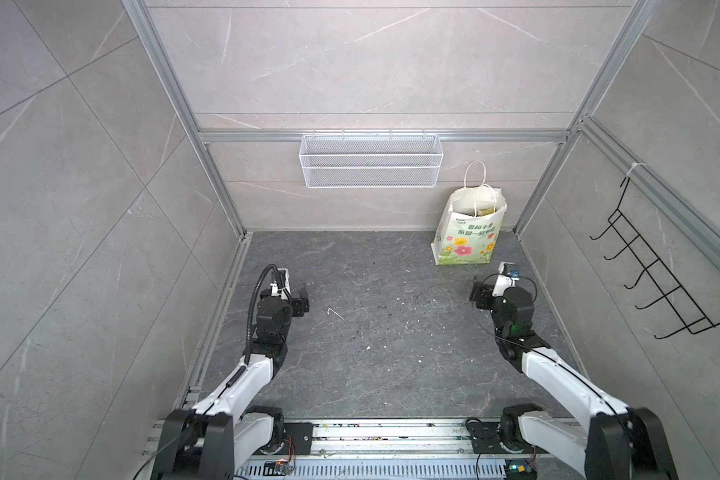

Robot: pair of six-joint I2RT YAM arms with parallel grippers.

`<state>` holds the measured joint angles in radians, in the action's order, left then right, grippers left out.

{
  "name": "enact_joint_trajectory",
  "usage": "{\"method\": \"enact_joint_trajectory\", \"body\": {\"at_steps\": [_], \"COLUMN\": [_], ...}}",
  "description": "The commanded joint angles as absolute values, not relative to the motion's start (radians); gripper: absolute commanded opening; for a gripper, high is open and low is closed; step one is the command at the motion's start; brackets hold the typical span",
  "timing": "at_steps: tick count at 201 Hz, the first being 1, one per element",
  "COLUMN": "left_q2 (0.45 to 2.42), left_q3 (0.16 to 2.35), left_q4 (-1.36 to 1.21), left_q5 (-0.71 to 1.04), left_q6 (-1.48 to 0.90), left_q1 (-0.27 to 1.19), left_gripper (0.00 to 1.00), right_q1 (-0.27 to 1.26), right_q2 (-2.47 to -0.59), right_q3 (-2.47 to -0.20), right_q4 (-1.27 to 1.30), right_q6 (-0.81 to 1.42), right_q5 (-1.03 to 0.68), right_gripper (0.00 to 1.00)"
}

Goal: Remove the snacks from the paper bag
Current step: 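Reach both grippers toward the flowered paper bag near the back wall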

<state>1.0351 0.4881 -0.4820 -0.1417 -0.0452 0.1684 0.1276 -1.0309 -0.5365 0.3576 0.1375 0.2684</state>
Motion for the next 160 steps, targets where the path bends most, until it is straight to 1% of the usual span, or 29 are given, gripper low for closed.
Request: {"method": "enact_joint_trajectory", "body": {"at_steps": [1, 16, 25, 46, 62, 73, 92, 102, 124, 160], "left_q2": [1.092, 1.23, 1.325, 1.546, 1.702, 1.804, 1.952, 2.016, 2.124, 2.254], "left_q3": [0.687, 0.868, 0.98, 1.207, 1.379, 1.513, 1.718, 1.796, 1.919, 2.065], "left_q4": [-0.336, -0.26, -0.216, -0.164, -0.102, -0.032, 0.077, 0.105, 0.126, 0.151], "left_q5": [-0.112, -0.095, -0.056, -0.026, 0.042, 0.064, 0.101, 0.104, 0.141, 0.126], "left_q6": [-0.13, -0.112, -0.087, -0.045, -0.045, -0.047, -0.035, -0.039, -0.074, -0.141], "left_q1": [0.237, 0.309, 0.349, 0.44, 0.487, 0.518, 0.556, 0.571, 0.581, 0.581], "left_gripper": [0.67, 0.59, 0.57, 0.56, 0.55, 0.55, 0.52, 0.51, 0.48, 0.45], "right_q1": [0.109, 0.07, 0.047, -0.021, -0.084, -0.124, -0.189, -0.224, -0.269, -0.302], "right_q2": [-1.086, -1.184, -1.231, -1.292, -1.332, -1.364, -1.428, -1.452, -1.521, -1.655], "right_q3": [-0.682, -0.796, -0.838, -0.887, -0.908, -0.924, -0.972, -0.981, -1.037, -1.194], "right_q4": [0.064, 0.002, 0.009, 0.058, 0.091, 0.105, 0.077, 0.08, 0.061, -0.014], "right_q6": [0.241, 0.272, 0.297, 0.366, 0.417, 0.429, 0.439, 0.443, 0.412, 0.341], "right_q5": [0.317, 0.221, 0.168, 0.116, 0.077, 0.041, -0.025, -0.053, -0.088, -0.154], "right_gripper": [0.83, 0.74, 0.69, 0.55, 0.49, 0.39, 0.32, 0.27, 0.25, 0.25]}}
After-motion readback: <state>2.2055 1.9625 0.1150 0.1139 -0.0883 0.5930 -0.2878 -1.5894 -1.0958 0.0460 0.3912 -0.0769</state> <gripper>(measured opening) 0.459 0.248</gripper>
